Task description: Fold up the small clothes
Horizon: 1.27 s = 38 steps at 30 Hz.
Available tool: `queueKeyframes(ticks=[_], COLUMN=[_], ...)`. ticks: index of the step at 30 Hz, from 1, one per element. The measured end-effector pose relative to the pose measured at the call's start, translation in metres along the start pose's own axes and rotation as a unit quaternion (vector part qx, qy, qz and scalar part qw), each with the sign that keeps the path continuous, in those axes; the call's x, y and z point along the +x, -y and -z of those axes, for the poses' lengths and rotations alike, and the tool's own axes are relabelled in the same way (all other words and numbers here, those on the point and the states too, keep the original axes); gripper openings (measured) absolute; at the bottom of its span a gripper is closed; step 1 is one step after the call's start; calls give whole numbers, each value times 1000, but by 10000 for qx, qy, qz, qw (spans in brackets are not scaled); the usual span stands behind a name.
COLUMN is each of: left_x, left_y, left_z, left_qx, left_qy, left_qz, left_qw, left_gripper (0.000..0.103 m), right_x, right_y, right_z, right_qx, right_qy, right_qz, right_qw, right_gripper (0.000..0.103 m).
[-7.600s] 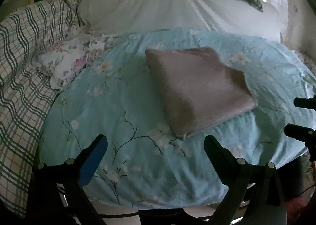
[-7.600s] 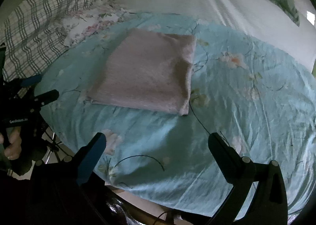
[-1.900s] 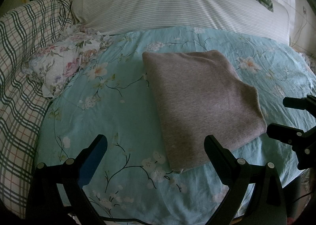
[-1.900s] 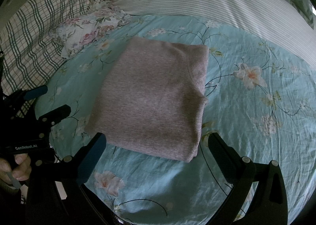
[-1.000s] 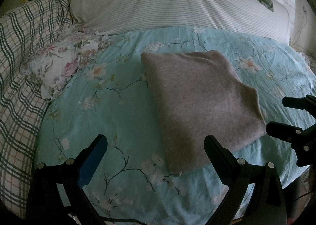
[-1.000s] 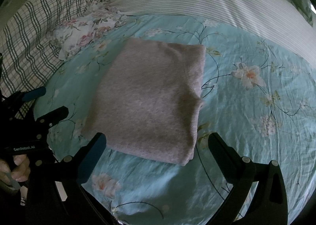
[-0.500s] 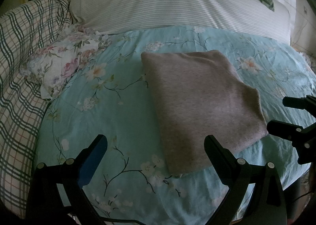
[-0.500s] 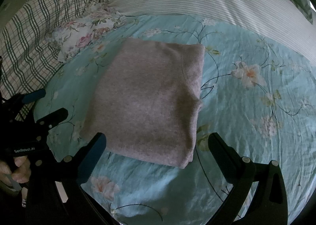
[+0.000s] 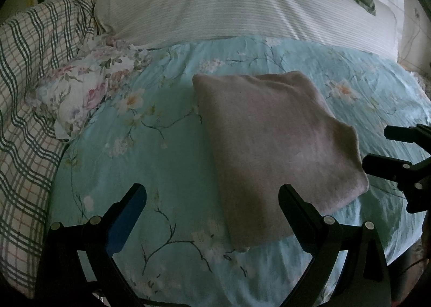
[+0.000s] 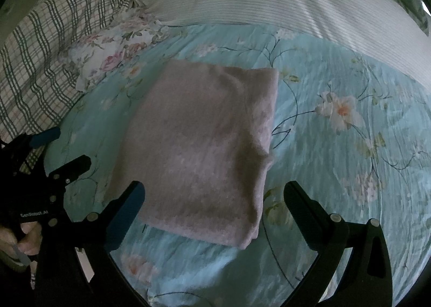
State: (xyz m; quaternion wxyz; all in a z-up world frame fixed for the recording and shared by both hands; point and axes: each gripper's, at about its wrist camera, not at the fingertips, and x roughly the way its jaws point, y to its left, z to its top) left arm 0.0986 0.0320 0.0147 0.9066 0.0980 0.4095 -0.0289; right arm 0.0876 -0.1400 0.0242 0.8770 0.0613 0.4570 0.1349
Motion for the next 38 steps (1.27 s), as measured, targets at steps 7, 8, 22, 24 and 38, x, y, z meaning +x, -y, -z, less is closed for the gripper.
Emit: queueKeyframes(ticks=[7, 8, 22, 24, 38], left_x=[11, 12, 16, 17, 25], left_y=[-6, -7, -8, -9, -10], left_z=[-12, -13, -16, -17, -21], left_qx=[20, 18, 11, 18, -48], left_qy=[50, 51, 31, 36, -15], left_qz=[-132, -138, -147, -160, -185], left_qw=[9999, 9999, 9999, 9999, 9998], left_gripper=[99, 99, 99, 99, 99], right_x=[9, 10, 13, 15, 32], right_y=[5, 6, 11, 12, 23], right_z=[-6, -6, -6, -7, -8], right_qx=[23, 26, 77, 85, 206], right_qy=[-44, -48, -76, -84, -179], right_qz=[17, 13, -11, -20, -65], right_qw=[10000, 10000, 9999, 9999, 9996], right_gripper=[103, 103, 103, 103, 103])
